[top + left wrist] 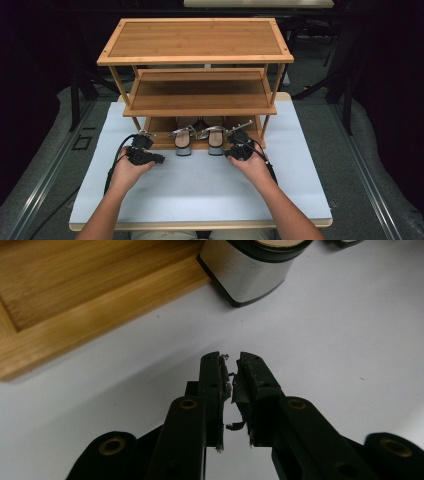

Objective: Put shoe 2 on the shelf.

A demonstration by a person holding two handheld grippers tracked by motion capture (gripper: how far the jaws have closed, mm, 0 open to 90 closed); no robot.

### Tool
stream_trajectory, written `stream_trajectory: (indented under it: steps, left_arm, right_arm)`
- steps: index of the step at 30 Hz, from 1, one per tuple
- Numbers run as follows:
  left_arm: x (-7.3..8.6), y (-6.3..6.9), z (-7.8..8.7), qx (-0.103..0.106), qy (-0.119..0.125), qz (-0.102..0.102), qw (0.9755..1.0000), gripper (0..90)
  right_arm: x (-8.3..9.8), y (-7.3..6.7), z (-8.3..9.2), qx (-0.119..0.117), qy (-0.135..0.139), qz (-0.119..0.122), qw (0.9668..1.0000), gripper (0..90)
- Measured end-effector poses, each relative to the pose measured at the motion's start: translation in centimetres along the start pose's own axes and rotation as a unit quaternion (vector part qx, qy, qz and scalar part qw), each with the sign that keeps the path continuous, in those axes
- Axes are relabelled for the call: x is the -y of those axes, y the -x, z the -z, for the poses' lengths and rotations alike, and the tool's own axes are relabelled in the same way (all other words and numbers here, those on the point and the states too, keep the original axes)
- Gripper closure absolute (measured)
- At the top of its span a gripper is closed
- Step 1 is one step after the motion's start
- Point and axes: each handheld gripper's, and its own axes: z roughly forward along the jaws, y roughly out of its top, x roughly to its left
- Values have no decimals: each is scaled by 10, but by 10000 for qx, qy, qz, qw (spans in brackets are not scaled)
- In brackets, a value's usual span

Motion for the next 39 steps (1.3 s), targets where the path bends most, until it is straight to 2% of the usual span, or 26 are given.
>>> stream_trajectory:
  steps: [3,7,11,17,20,28,33,37,39]
  left_arm:
    - [-4,1,-7,-9,6,-55,10000,806]
    - [-10,2,-13,20,58,-55,10000,812]
    - [-16,5,-19,54,120,-117,9998,815]
    - [-25,15,-30,78,189,-237,9995,814]
    - [-28,19,-33,80,229,-266,9994,815]
    - [-30,18,-34,140,194,-224,9995,824]
    - [-32,19,-36,226,185,-240,9993,827]
    - [-33,19,-37,272,167,-242,9992,828]
    - [-33,20,-37,304,188,-231,9991,828]
  right_arm:
    - [1,5,-4,-75,-39,-238,9997,684]
    - [1,5,-10,79,-3,-281,9996,684]
    - [0,3,-13,32,-11,-403,9992,683]
    - [-3,-1,-18,-58,63,-389,9992,673]
    - [-4,-2,-20,-112,1,-365,9993,670]
    - [-5,-5,-20,-127,0,-352,9993,673]
    - [-9,-11,-17,-398,164,-359,9984,674]
    - [-11,-14,-19,-170,143,-233,9995,663]
    - [-11,-11,-19,-327,124,-302,9989,661]
